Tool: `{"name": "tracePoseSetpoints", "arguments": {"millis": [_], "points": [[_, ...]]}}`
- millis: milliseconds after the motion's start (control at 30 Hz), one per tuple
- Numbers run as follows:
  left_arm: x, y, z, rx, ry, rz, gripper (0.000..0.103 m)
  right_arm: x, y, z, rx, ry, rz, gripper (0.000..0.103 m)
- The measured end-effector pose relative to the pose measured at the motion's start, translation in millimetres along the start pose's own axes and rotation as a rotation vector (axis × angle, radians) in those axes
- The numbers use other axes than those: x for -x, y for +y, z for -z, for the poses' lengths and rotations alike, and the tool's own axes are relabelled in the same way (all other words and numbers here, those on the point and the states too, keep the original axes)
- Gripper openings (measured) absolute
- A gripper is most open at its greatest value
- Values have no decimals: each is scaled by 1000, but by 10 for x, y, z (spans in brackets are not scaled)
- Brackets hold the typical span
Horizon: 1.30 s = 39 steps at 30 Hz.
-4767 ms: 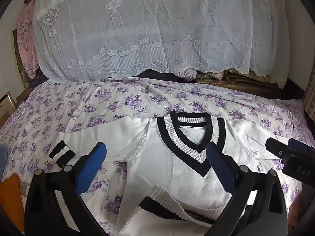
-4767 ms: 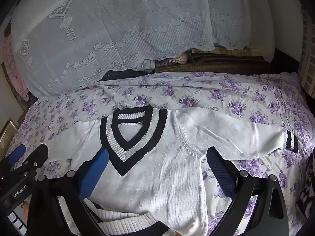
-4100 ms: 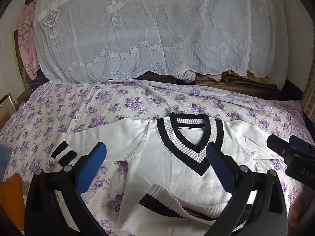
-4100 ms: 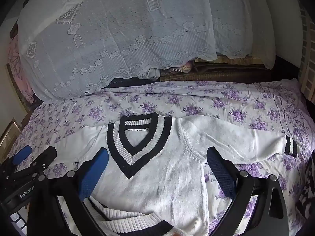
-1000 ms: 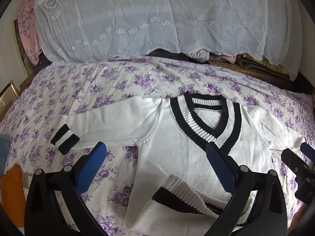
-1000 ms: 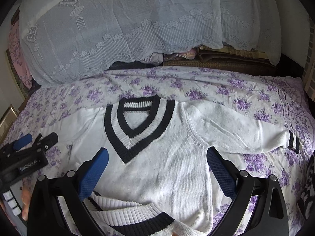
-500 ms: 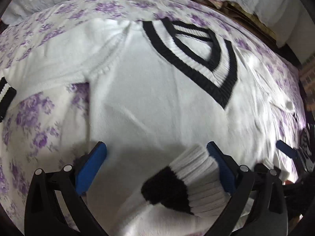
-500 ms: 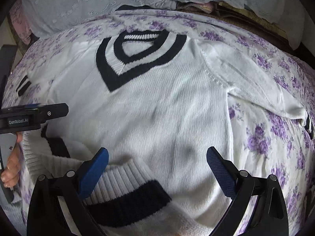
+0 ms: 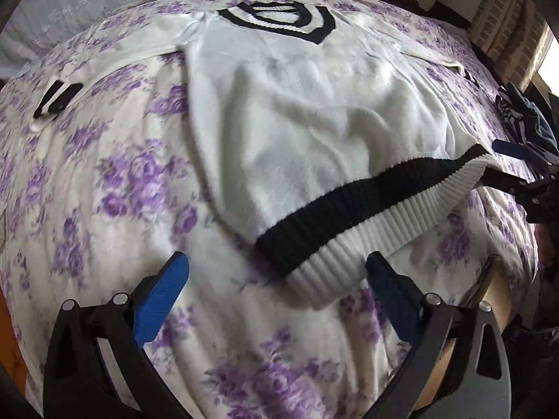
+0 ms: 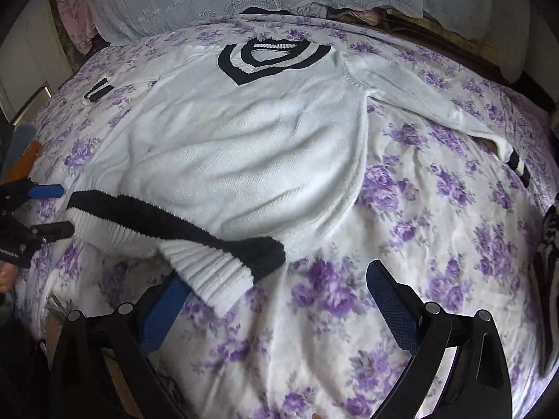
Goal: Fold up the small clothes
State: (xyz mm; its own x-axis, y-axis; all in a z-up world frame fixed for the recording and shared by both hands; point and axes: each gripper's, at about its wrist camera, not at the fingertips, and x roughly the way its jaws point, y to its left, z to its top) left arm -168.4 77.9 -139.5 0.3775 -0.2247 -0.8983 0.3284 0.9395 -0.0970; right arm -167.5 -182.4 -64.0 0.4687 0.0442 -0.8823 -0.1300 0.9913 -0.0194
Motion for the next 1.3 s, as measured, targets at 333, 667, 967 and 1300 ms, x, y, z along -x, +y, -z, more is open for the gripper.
{"name": "tracePoseSetpoints", "arguments": {"millis": [333,667,967,1300], "points": [[205,142,-38,99,-51,73,99,193,-120,41,-129,-50,-96,100],[-326,27,-263,137,33,66,98,-405,-178,51,-342,-13,-322,100],[-289,-59,-276,102,22,69,98,-78,-199,-81,-331,-92,-340,84],[-219,-106,-20,18,26,30,78,-319,-269,259,-253,19,-261,33]]}}
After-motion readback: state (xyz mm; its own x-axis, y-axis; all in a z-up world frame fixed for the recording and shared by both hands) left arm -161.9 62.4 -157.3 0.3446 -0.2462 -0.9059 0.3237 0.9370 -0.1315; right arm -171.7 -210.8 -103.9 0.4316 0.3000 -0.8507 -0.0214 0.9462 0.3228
